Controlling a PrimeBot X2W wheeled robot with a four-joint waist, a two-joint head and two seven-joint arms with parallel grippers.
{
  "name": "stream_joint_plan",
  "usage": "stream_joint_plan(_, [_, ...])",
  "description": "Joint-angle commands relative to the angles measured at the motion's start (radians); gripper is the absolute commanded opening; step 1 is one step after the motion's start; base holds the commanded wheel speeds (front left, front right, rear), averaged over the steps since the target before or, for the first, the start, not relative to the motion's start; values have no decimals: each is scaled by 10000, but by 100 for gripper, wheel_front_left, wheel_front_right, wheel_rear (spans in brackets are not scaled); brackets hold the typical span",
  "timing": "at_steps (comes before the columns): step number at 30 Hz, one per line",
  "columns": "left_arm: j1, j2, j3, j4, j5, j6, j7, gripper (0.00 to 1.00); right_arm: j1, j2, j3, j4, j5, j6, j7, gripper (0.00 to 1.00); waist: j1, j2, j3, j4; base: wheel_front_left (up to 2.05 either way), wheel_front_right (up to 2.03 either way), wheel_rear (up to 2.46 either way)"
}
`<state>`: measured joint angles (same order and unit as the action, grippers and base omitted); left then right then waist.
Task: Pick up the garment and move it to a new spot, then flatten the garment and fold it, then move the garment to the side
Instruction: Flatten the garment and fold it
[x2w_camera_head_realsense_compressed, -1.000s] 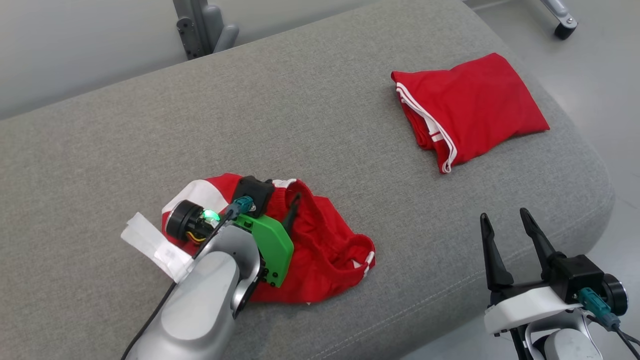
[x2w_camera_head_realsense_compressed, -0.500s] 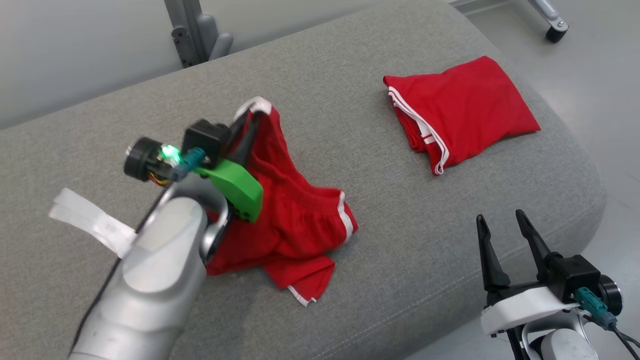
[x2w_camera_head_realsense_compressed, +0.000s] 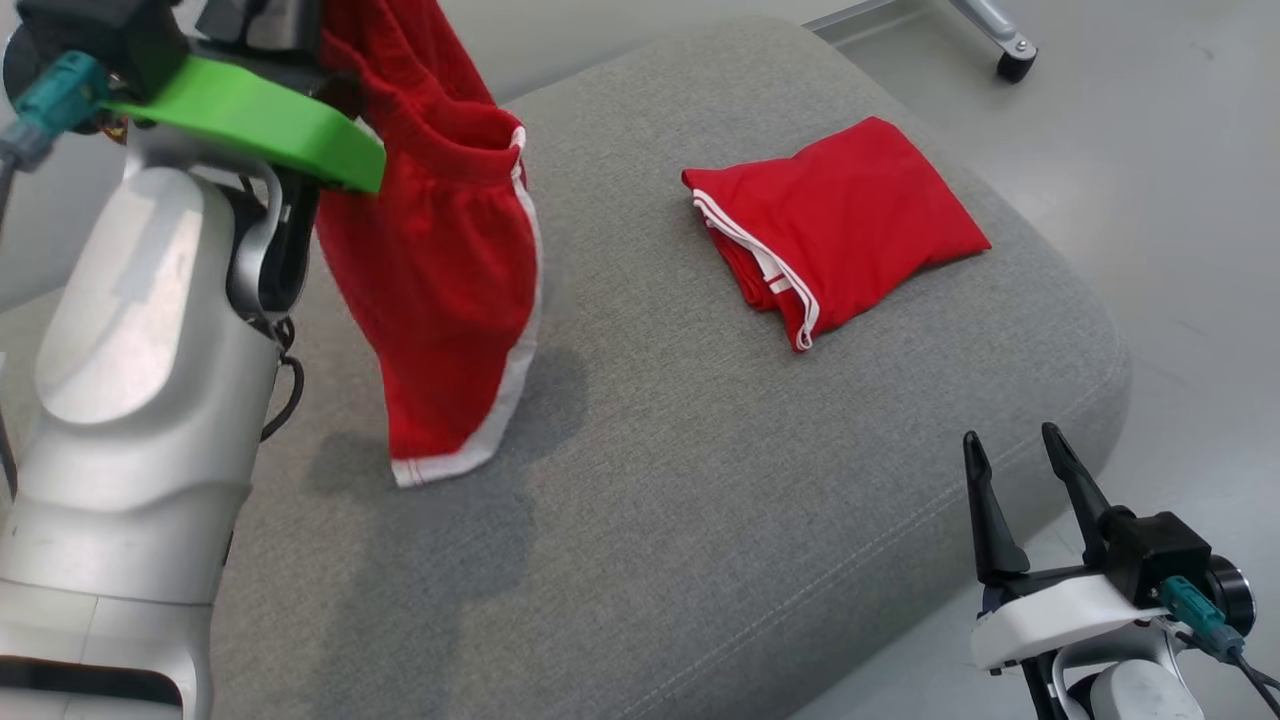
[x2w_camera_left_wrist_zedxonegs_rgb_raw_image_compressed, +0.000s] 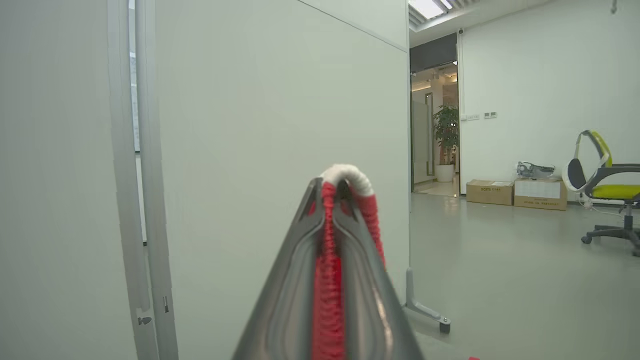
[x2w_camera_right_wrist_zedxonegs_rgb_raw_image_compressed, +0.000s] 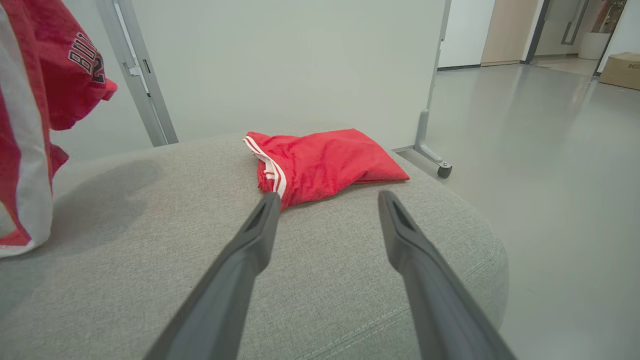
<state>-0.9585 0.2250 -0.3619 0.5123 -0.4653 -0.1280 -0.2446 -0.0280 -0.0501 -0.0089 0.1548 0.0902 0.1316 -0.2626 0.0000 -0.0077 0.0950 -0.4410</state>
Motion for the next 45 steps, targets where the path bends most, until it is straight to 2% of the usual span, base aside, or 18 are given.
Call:
stream_joint_plan(1, [-132,-35,-2,-99,-250,-27,9,0,57,-7,-44,-24,61,-18,-30,100,0,77,-71,-131,0,0,0])
stream_joint_plan(6, [-3,52,-689,-1332,-1864,-32,281,0,173,-4,-187,-108,167,-18,-30,100,0,77,56,-87,0,0,0])
stream_joint_plan(9, [821,432,-1672,-2276,-2705,-31,218,0,160,-4,-213,-111,312,-18,-28,100,0,77,191,35,0,0,0])
stream_joint_plan(14, [2854,1599,-3401,-3422,-2939,-22,-84,0,224,-10,-297,-85,415,-18,-30,100,0,77,302,331,0,0,0])
stream_joint_plan(18, [4760,2225,-4066,-3850,-2780,-23,-216,0,374,-7,-521,-22,245,-18,-30,100,0,77,289,781,0,0,0])
stream_joint_plan(25, [6929,2337,-3966,-4386,-1730,-24,-211,0,380,-9,-669,107,-77,-18,-30,100,0,77,278,1921,0,0,0])
stream_joint_plan(33, [7321,2287,-3554,-4119,-831,-23,-206,0,214,-9,-665,238,-344,-18,-30,100,0,77,237,3068,0,0,0])
stream_joint_plan(39, [7554,2472,-3092,-3870,-502,-20,-205,0,259,-10,-629,411,-494,-18,-30,100,0,77,135,3577,0,0,0])
stream_joint_plan(43, [7827,2560,-3166,-3880,-372,-20,-205,0,292,-10,-545,503,-509,-18,-30,100,0,77,56,3740,0,0,0])
stream_joint_plan(44, [7909,2564,-3208,-3909,-316,-20,-205,15,306,-12,-537,512,-510,-18,-30,100,0,77,57,3775,0,0,0])
stream_joint_plan(45, [7973,2584,-3262,-3922,-253,-20,-204,40,311,-12,-536,519,-506,-18,-30,100,0,77,58,3804,0,0,0])
